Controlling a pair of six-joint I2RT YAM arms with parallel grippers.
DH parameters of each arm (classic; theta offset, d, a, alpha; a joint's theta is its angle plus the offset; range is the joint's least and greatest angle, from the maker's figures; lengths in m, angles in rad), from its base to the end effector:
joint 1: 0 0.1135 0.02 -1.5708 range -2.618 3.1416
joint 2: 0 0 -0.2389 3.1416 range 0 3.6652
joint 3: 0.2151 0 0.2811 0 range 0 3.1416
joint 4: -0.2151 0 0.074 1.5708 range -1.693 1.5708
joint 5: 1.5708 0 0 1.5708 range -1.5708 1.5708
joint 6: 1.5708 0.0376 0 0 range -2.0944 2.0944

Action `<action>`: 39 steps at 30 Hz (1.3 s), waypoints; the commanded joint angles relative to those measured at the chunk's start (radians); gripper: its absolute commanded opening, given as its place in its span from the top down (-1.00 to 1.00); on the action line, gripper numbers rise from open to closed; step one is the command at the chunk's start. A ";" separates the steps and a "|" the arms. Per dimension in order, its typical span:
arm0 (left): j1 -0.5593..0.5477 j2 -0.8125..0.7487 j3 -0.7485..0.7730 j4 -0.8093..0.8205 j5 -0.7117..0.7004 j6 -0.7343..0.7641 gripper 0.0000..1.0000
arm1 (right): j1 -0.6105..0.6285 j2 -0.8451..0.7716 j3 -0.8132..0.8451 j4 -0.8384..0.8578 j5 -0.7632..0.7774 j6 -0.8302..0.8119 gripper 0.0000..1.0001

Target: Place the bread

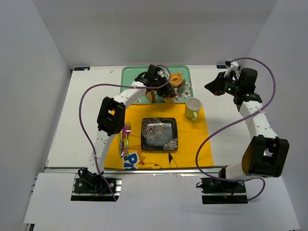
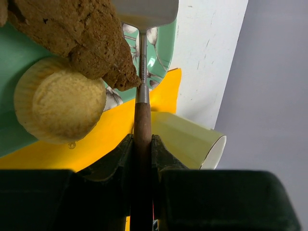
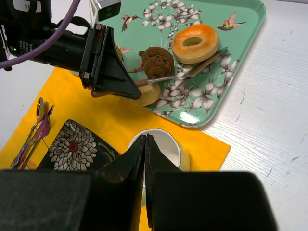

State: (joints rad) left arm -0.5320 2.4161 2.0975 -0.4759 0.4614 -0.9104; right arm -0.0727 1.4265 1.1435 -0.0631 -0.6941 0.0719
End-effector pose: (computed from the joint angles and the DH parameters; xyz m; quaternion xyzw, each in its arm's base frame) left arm 0.4687 -0.2953 0.1661 -0.0845 0.9013 -0.4022 0.1370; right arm 0.3637 -0.0024 0.2959 -0.1394 0.7816 0.2781 0.5406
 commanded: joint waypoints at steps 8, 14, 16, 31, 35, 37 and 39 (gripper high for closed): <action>0.017 -0.176 0.015 0.062 -0.086 -0.053 1.00 | -0.006 -0.020 -0.021 0.028 -0.025 0.016 0.89; 0.047 -0.259 -0.054 0.089 -0.112 -0.073 1.00 | -0.007 -0.020 -0.022 0.028 -0.028 0.017 0.89; 0.055 -0.284 -0.079 0.097 -0.116 -0.077 1.00 | -0.009 -0.023 -0.022 0.029 -0.030 0.017 0.89; 0.136 -0.327 -0.148 0.154 0.031 -0.067 1.00 | -0.010 -0.024 -0.028 0.040 -0.035 0.029 0.89; 0.116 -0.246 -0.030 0.160 0.121 -0.073 1.00 | -0.010 -0.024 -0.028 0.040 -0.031 0.028 0.89; 0.102 -0.192 -0.001 0.155 0.166 -0.077 1.00 | -0.010 -0.024 -0.028 0.039 -0.031 0.028 0.90; 0.090 -0.155 0.021 0.154 0.187 -0.085 1.00 | -0.010 -0.026 -0.028 0.034 -0.028 0.025 0.89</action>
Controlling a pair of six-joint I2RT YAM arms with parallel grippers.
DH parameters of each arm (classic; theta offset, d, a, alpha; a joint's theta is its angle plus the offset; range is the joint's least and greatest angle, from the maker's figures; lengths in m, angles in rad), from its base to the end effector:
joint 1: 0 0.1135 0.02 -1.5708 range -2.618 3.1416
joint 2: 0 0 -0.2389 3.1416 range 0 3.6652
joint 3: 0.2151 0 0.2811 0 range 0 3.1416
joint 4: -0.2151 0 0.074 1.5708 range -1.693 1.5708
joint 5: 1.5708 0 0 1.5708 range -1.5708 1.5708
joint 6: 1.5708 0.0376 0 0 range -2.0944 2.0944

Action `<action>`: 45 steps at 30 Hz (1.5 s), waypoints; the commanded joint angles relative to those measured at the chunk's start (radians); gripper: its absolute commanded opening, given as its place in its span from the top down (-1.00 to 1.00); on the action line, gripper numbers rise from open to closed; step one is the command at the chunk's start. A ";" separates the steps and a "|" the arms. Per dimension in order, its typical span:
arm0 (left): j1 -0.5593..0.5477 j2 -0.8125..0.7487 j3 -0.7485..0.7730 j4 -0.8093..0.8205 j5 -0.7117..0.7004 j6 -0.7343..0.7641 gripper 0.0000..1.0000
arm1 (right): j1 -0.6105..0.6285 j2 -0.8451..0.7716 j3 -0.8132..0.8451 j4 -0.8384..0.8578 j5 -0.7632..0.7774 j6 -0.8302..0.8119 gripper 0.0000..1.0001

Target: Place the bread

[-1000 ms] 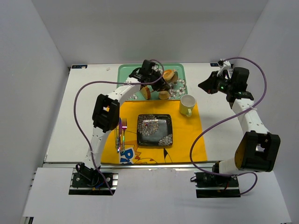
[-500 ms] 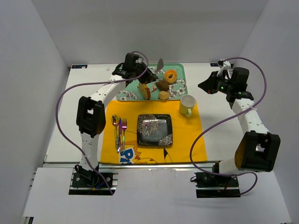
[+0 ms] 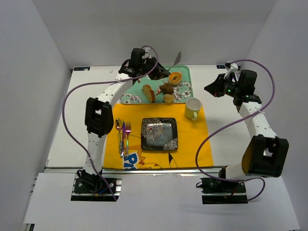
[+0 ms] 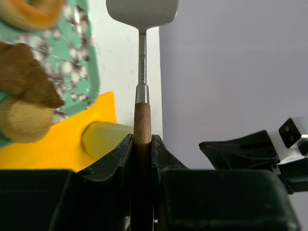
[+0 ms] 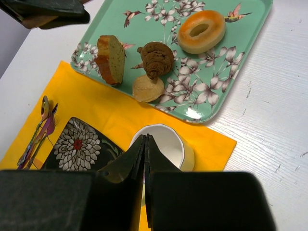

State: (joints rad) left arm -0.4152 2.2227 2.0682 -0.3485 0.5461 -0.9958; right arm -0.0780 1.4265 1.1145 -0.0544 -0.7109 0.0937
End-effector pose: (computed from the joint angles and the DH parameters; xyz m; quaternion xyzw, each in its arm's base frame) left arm 0.4849 -0.2351 0.2693 -0.1058 0.8335 -0.4945 0.2225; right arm 0.3619 -0.0037 0.2860 -0.1302 0.7866 0.2910 0.5288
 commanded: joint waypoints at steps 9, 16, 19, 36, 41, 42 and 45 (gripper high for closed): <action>-0.083 0.120 0.058 -0.023 0.106 0.055 1.00 | -0.006 -0.020 0.002 0.022 -0.006 0.000 0.89; -0.102 0.132 0.032 -0.076 0.101 0.118 1.00 | -0.006 -0.012 0.001 0.019 -0.009 -0.002 0.89; -0.108 0.143 0.026 -0.115 0.071 0.164 1.00 | -0.005 -0.012 -0.001 0.019 -0.009 0.000 0.89; -0.134 0.226 0.119 -0.305 -0.173 0.310 1.00 | -0.008 -0.014 -0.008 0.024 -0.010 0.006 0.89; -0.134 0.239 0.150 -0.310 -0.227 0.290 1.00 | -0.008 -0.015 -0.013 0.030 -0.013 0.011 0.90; -0.134 0.242 0.153 -0.310 -0.238 0.284 1.00 | -0.008 -0.015 -0.015 0.031 -0.013 0.012 0.90; -0.134 0.252 0.170 -0.329 -0.288 0.264 1.00 | -0.008 -0.017 -0.015 0.030 -0.013 0.017 0.90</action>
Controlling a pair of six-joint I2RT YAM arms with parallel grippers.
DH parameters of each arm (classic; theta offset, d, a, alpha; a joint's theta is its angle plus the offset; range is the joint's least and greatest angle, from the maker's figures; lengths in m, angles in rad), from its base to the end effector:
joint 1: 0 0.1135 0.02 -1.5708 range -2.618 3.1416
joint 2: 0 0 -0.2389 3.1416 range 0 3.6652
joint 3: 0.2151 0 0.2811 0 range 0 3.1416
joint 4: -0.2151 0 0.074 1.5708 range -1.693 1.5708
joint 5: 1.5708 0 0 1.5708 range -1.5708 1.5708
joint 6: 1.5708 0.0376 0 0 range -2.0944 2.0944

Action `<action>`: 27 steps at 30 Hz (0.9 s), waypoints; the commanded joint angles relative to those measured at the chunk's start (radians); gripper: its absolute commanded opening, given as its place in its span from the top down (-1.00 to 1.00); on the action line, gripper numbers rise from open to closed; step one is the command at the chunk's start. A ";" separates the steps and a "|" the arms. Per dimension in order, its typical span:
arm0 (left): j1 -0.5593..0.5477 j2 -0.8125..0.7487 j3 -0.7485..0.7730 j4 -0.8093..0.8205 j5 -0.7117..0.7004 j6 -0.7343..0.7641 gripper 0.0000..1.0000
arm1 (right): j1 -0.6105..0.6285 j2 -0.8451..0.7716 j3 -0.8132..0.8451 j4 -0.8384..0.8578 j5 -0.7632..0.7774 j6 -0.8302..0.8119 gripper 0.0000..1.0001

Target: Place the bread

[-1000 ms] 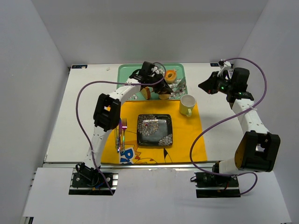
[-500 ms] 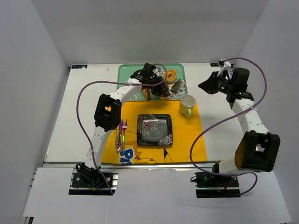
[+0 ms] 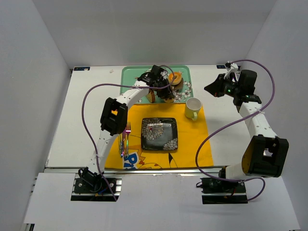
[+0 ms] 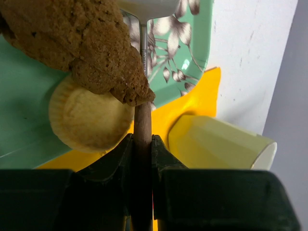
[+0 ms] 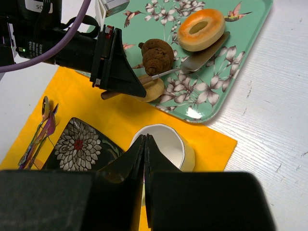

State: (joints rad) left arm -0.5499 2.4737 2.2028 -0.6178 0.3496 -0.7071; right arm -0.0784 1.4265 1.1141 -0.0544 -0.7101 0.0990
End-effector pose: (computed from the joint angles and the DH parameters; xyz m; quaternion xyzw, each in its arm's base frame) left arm 0.4683 -0.3022 0.1609 -0.0149 0.9297 -0.3262 0.1701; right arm 0.3619 -0.0038 0.2858 -0.1276 0.7872 0.2920 0.5280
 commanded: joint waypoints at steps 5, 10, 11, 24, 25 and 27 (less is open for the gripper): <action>0.001 0.001 0.044 -0.092 -0.159 -0.042 1.00 | -0.009 -0.018 -0.017 0.031 -0.009 0.011 0.91; 0.001 -0.013 0.038 -0.112 -0.224 -0.057 1.00 | -0.009 -0.018 -0.022 0.041 -0.014 0.025 0.91; 0.001 -0.016 0.037 -0.112 -0.228 -0.060 1.00 | -0.009 -0.018 -0.023 0.041 -0.015 0.025 0.91; 0.001 -0.015 0.035 -0.069 -0.248 -0.066 1.00 | -0.009 -0.021 -0.028 0.039 -0.025 0.025 0.92; 0.001 -0.019 0.035 -0.063 -0.253 -0.060 1.00 | -0.009 -0.023 -0.028 0.039 -0.026 0.025 0.91; -0.001 -0.025 0.034 -0.056 -0.258 -0.043 1.00 | -0.009 -0.023 -0.028 0.039 -0.025 0.027 0.92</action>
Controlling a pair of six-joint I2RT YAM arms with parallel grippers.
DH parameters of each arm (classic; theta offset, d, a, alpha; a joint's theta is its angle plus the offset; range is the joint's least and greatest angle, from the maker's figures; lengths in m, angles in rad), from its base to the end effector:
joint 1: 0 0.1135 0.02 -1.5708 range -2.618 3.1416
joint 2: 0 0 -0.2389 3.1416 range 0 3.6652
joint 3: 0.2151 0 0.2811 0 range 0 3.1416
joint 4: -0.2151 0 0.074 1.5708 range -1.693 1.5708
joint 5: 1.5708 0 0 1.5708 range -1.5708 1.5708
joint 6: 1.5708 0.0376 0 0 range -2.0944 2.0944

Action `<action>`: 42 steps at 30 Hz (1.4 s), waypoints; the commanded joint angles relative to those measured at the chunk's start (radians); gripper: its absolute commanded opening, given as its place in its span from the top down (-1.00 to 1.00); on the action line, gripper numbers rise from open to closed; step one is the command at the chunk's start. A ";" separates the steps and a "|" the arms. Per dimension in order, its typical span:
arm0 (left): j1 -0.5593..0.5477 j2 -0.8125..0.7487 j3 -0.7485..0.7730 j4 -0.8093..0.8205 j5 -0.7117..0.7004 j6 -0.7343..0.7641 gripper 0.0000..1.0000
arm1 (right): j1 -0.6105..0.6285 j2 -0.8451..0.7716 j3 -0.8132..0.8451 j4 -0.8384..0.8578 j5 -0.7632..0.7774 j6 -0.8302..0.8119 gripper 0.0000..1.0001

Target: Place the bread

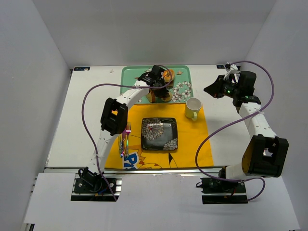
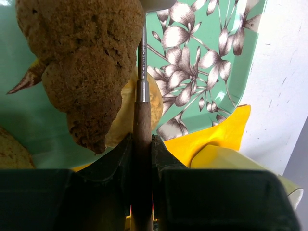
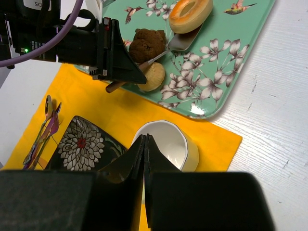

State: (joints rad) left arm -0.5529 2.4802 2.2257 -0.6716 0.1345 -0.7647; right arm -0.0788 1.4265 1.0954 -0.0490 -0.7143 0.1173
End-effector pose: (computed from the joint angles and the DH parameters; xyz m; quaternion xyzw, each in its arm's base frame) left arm 0.4707 -0.2964 0.1602 -0.0789 0.9433 -0.2439 0.2109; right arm 0.3608 -0.0038 0.2794 -0.1192 0.7912 0.2995 0.5197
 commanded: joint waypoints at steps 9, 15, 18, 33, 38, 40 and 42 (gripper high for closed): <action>-0.007 -0.084 -0.035 0.049 -0.055 0.111 1.00 | -0.009 -0.018 -0.008 0.035 -0.024 0.013 0.92; -0.018 -0.101 -0.038 0.061 -0.038 0.165 1.00 | -0.010 -0.015 -0.006 0.037 -0.025 0.016 0.93; -0.021 -0.112 -0.041 0.063 -0.035 0.183 1.00 | -0.009 -0.017 -0.008 0.035 -0.025 0.016 0.93; -0.044 -0.162 -0.009 0.041 -0.022 0.240 1.00 | -0.010 -0.018 -0.015 0.038 -0.028 0.016 0.93; -0.051 -0.193 -0.011 0.038 -0.019 0.251 1.00 | -0.010 -0.018 -0.015 0.038 -0.028 0.015 0.93; -0.053 -0.202 -0.012 0.037 -0.021 0.252 1.00 | -0.009 -0.021 -0.017 0.038 -0.028 0.015 0.93; -0.054 -0.216 -0.015 0.032 -0.021 0.255 1.00 | -0.009 -0.021 -0.019 0.038 -0.030 0.015 0.93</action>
State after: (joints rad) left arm -0.5991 2.4054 2.1857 -0.6662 0.1120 -0.5312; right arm -0.0841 1.4265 1.0821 -0.0471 -0.7216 0.1253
